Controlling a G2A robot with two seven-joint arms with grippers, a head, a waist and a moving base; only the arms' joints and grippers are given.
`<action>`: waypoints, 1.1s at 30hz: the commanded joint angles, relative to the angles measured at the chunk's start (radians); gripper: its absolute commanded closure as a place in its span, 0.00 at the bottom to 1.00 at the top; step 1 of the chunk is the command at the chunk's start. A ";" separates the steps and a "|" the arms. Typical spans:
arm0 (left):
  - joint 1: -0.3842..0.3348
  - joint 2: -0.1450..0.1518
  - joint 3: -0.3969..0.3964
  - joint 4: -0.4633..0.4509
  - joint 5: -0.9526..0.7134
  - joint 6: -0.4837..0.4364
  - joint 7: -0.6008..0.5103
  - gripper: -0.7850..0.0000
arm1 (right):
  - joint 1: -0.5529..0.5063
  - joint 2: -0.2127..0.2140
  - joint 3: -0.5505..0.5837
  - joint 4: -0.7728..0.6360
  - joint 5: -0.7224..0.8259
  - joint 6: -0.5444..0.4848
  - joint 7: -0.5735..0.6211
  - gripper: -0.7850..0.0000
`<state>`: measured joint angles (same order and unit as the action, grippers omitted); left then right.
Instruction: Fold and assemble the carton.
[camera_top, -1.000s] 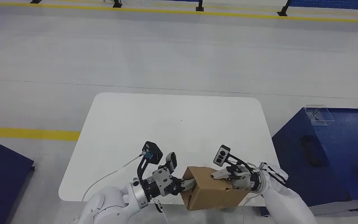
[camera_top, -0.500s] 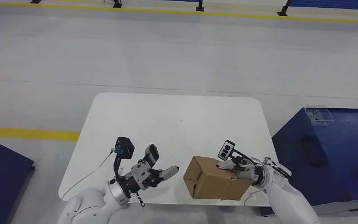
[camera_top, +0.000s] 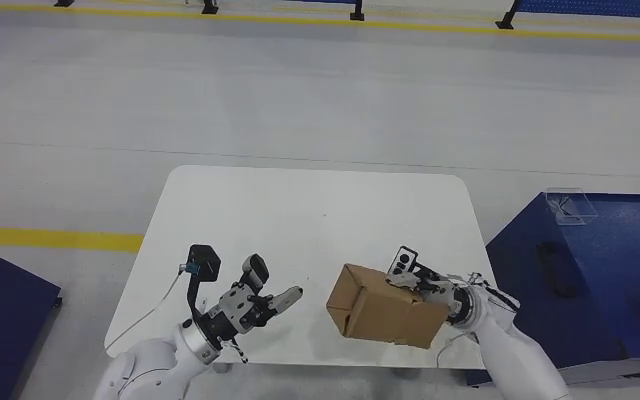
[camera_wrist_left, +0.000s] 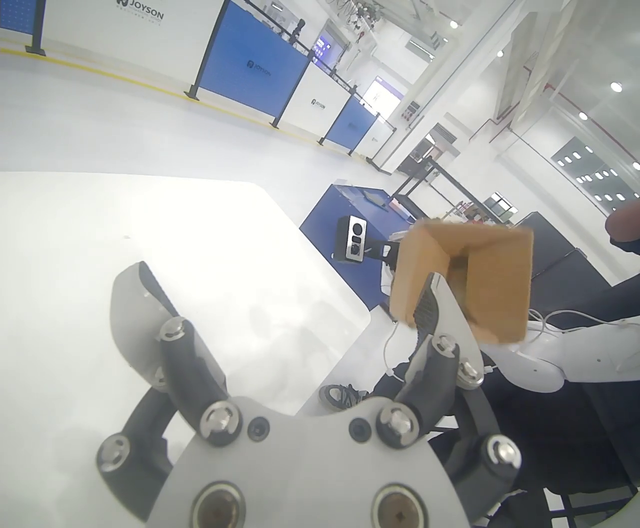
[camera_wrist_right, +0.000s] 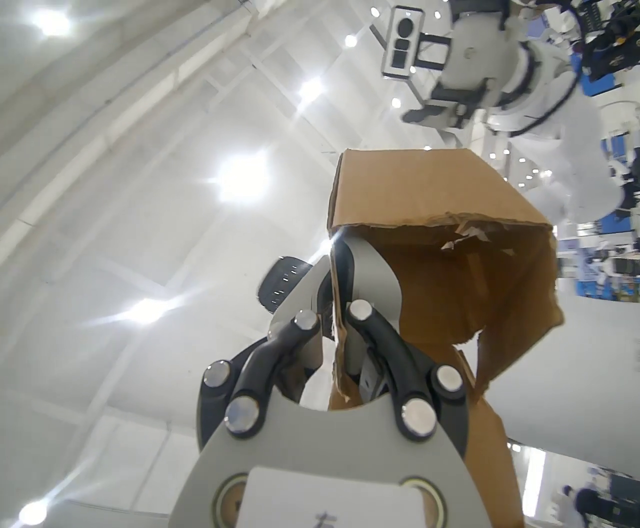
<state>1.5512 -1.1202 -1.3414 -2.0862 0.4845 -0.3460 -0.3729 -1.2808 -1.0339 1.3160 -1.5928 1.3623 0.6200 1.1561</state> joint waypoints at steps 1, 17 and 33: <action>0.000 0.000 0.000 0.000 0.000 0.000 0.000 0.00 | 0.011 -0.002 0.023 -0.017 0.163 0.135 -0.247 1.00; 0.000 0.000 0.000 0.000 0.000 0.000 0.000 0.00 | 0.013 0.036 0.058 -0.193 1.373 -0.226 -2.077 1.00; 0.000 0.000 0.000 0.000 0.000 0.000 0.000 0.00 | 0.166 -0.007 -0.139 0.038 1.418 -0.581 -2.242 0.00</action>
<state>1.5512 -1.1202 -1.3414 -2.0862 0.4846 -0.3460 -0.3729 -1.1182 -1.0399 1.1759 -1.5507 2.7591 0.0379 -1.0793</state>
